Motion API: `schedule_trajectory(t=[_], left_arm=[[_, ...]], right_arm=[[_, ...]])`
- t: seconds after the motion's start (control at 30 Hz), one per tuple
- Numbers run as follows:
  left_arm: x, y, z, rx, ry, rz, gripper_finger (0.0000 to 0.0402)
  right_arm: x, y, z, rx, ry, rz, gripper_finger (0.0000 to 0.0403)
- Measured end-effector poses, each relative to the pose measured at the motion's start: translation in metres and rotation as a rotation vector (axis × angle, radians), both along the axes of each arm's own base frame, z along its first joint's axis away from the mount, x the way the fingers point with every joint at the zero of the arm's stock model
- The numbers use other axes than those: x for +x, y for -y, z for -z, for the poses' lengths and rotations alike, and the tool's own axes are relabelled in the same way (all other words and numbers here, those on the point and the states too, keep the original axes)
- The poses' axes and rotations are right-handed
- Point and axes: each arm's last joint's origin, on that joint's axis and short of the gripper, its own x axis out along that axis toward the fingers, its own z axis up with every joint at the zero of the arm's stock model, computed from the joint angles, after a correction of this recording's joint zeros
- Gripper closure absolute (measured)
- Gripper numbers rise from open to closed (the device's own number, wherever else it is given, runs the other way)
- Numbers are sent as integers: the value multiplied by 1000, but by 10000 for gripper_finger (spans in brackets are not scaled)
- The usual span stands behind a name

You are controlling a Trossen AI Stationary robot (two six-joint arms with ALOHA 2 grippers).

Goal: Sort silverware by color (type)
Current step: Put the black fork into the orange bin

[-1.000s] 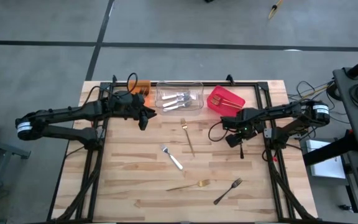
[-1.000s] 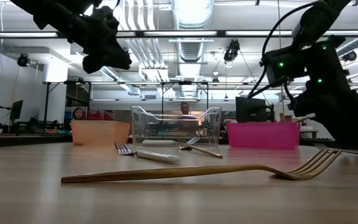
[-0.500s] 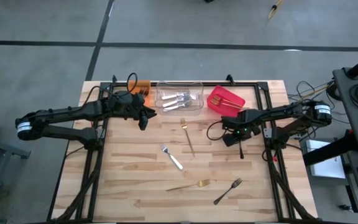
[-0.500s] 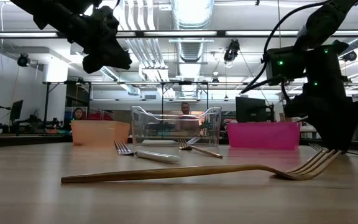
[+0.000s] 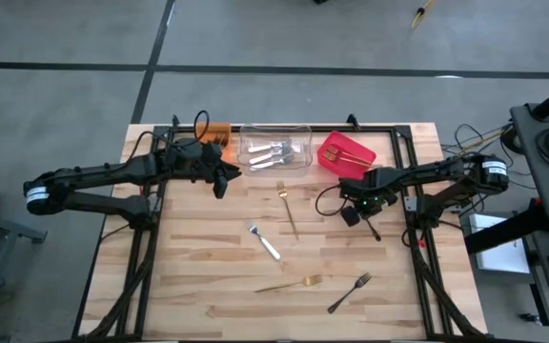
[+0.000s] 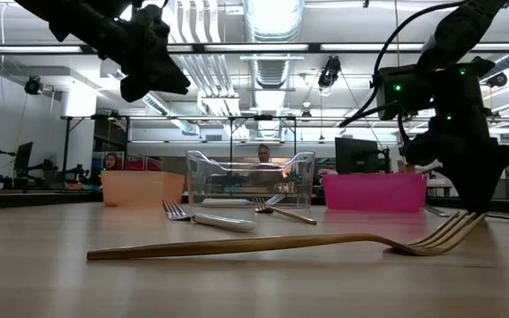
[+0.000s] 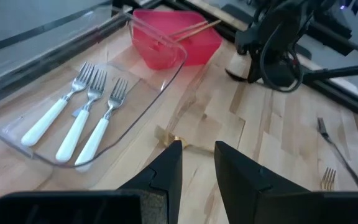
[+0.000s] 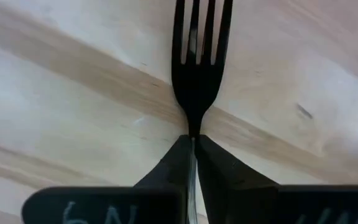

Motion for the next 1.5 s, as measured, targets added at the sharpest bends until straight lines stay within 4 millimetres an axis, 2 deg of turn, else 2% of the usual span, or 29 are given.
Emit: schedule_trajectory(t=[0.23, 0.5, 0.67, 0.9, 1.03, 1.17, 1.5], left_arm=[[3, -1, -7, 45, 65, 11, 325], [6, -1, -15, 102, 146, 26, 325], [10, -1, -18, 129, 183, 37, 325], [28, -2, -14, 157, 236, 57, 325], [40, -3, -11, 187, 275, 74, 324], [50, -3, -9, 235, 325, 102, 312], [69, -8, -2, 382, 396, 126, 242]], right_arm=[[15, 3, -28, -28, 185, -118, 393], [51, 10, -72, -167, 597, -232, 394], [78, 15, -97, -374, 864, -358, 394], [104, 25, -120, -751, 1084, -421, 394], [112, 27, -126, -869, 1164, -449, 394], [118, 30, -126, -985, 1161, -429, 394], [136, 26, -112, -1122, 1127, -368, 394]])
